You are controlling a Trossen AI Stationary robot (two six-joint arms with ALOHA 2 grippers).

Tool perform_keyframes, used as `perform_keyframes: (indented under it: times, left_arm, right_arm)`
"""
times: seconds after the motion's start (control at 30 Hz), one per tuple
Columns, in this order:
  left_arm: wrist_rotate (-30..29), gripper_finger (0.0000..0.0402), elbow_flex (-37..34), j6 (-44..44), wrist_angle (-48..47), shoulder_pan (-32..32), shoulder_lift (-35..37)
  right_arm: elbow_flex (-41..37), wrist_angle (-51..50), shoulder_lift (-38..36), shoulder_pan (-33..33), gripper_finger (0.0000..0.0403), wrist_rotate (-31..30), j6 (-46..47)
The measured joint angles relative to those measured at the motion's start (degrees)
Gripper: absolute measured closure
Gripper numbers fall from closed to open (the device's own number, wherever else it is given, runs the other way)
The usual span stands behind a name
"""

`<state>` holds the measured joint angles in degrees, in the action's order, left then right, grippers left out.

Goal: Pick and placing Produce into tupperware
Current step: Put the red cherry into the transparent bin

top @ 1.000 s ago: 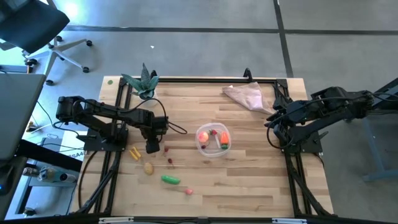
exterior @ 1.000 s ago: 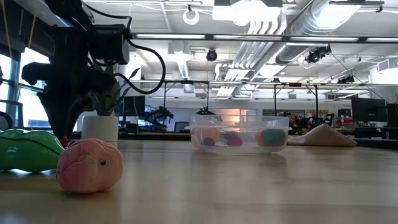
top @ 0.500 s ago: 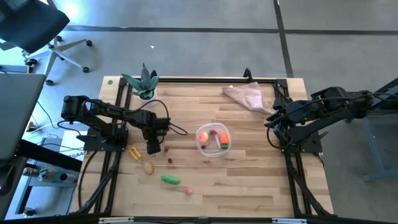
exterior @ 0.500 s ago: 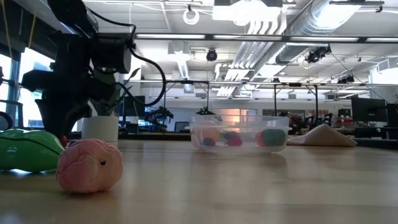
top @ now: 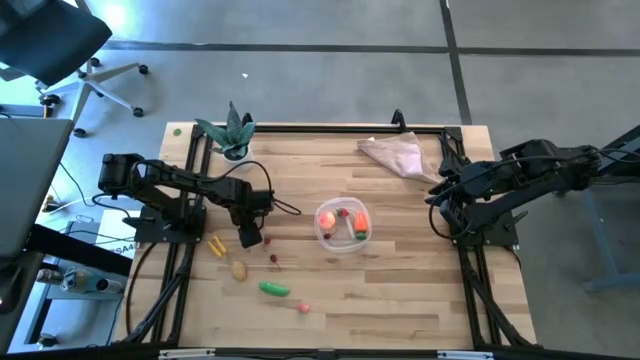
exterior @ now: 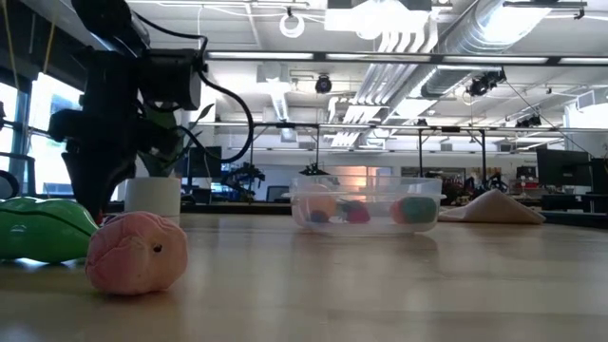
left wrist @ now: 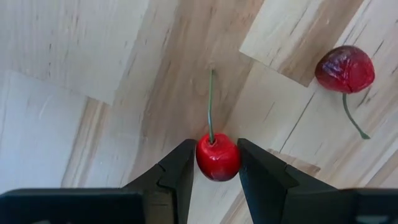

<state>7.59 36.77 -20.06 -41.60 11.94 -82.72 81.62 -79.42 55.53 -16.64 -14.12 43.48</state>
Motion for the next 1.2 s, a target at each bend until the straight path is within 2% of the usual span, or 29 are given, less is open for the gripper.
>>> perform_keyframes:
  times: [0.7,1.0,1.2]
  left_arm:
    - [-0.7,0.029,0.0,-5.7,0.2,0.0,0.0]
    - [-0.2,0.0324,0.0,-5.8,0.0,0.1,0.0]
    - [0.0,0.0321,0.0,-5.8,0.0,0.1,0.0]
  right_arm:
    - [0.0,0.0,0.0,0.0,0.0272,0.0,0.0]
    - [0.0,0.0,0.0,0.0,0.0272,0.0,0.0]
    - [0.0,0.0,0.0,0.0,0.0272,0.0,0.0]
